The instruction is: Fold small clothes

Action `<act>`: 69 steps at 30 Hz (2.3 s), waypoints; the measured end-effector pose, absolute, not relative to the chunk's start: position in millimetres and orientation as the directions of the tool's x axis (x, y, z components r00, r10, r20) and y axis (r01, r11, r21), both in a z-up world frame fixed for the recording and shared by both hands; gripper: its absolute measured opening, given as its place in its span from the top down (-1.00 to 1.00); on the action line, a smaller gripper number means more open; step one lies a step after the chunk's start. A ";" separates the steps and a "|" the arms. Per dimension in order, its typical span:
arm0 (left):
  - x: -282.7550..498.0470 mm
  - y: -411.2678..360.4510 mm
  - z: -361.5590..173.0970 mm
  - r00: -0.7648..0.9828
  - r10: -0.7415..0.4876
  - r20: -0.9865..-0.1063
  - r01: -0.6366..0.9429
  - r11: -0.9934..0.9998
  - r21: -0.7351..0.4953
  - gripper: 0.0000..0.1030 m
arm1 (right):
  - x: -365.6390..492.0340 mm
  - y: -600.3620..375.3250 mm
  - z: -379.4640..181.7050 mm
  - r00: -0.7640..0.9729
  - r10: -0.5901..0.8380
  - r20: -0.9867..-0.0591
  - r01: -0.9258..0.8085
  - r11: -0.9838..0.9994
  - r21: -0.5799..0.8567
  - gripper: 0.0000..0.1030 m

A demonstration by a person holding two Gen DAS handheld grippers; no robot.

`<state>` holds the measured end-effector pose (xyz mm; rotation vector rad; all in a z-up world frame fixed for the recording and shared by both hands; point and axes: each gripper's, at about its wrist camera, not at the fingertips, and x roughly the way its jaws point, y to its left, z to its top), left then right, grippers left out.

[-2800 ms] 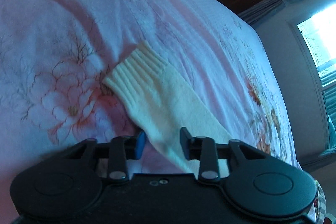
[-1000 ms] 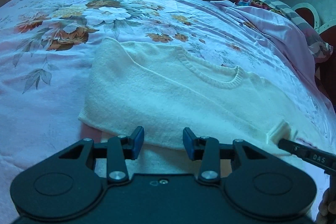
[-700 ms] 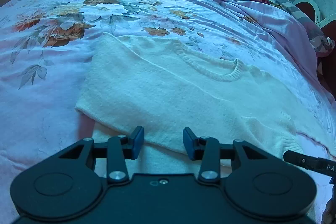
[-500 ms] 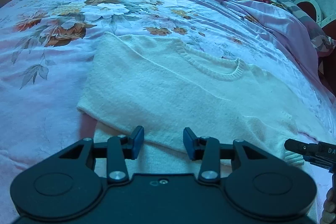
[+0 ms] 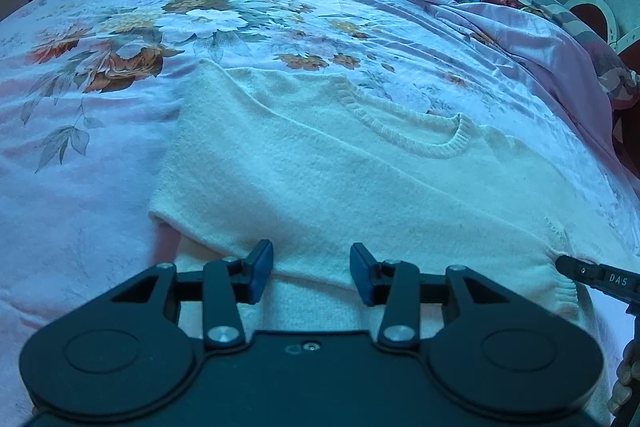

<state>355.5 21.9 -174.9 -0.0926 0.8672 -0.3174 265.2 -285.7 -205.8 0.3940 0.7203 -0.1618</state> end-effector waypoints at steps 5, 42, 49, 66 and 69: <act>352.6 25.7 -167.8 0.604 -0.323 -0.729 0.244 0.945 -0.216 0.19 | 249.3 -284.1 -188.5 0.761 -0.087 -0.643 0.300 0.926 0.230 0.93; 307.9 -0.1 -157.1 0.612 -0.278 -0.741 0.243 0.957 -0.158 0.03 | 214.5 -263.5 -177.2 0.723 -0.063 -0.687 0.181 0.978 0.101 0.89; 291.4 -19.5 -147.4 0.631 -0.271 -0.727 0.237 0.960 -0.152 -0.16 | 177.2 -357.2 -178.4 0.654 -0.216 -0.725 0.413 0.905 0.103 0.88; 302.4 -45.5 -167.3 0.608 -0.239 -0.757 0.216 0.967 -0.132 -0.16 | 128.8 -544.3 -195.9 0.564 -0.379 -0.733 0.793 0.497 0.353 0.60; 302.4 -44.4 -168.7 0.614 -0.239 -0.753 0.222 0.967 -0.126 -0.16 | 136.3 -553.1 -193.6 0.566 -0.400 -0.721 0.800 0.478 0.363 0.83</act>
